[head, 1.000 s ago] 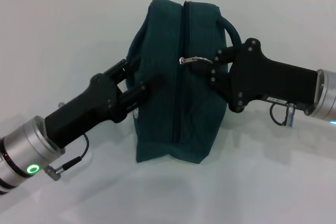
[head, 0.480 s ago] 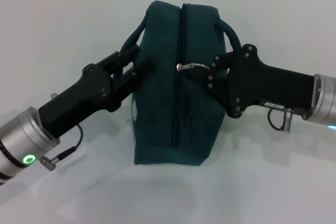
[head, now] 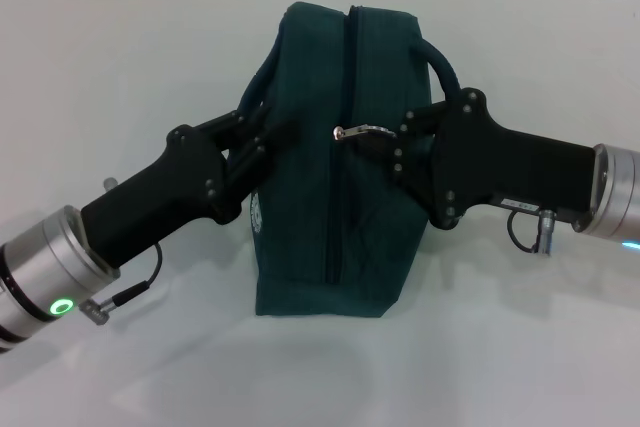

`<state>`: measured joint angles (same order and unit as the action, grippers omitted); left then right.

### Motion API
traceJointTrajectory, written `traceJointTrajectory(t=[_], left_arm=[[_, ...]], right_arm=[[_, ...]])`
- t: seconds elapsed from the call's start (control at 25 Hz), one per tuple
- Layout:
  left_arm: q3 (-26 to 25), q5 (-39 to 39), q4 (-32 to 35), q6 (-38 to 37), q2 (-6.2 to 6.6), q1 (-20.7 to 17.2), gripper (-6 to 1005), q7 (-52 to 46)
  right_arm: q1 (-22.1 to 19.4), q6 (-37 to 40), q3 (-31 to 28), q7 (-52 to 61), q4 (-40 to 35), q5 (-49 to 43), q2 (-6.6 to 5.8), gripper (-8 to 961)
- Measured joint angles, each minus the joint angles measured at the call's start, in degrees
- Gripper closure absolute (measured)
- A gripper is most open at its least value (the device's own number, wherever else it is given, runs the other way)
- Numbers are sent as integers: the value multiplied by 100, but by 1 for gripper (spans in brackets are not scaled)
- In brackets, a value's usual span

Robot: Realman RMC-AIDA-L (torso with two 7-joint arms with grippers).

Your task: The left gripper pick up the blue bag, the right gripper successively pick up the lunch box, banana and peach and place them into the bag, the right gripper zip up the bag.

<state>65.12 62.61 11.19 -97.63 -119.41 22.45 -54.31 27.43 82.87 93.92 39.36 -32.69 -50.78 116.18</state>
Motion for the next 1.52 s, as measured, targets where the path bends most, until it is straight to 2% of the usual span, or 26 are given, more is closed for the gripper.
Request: traceJointTrajectory(t=[0.32,0.68,0.88,1.12,1.36,1.52], left_arm=[[1,204,223,-55,14,-2,803,161],[1,612,489,-234,6,-5,856,343],[-17,749,546,-295,4,15,859,377],[-130,66,491,-240,7,-41,867,142],[-136,-578,492,195,96,-48,872,-99],[-139,-651,491,278,115,-68,873,-184]], right_arm=[[-32,36,157,-63,6,21,0,941],[1,-24,166,-84,383,837,0,941],[21,-51,242,-148,443,949,-1,941],[41,-18,537,-357,436,953,1,941],[79,-10,822,-400,403,948,0,941],[142,-46,906,-407,429,968,0,941]])
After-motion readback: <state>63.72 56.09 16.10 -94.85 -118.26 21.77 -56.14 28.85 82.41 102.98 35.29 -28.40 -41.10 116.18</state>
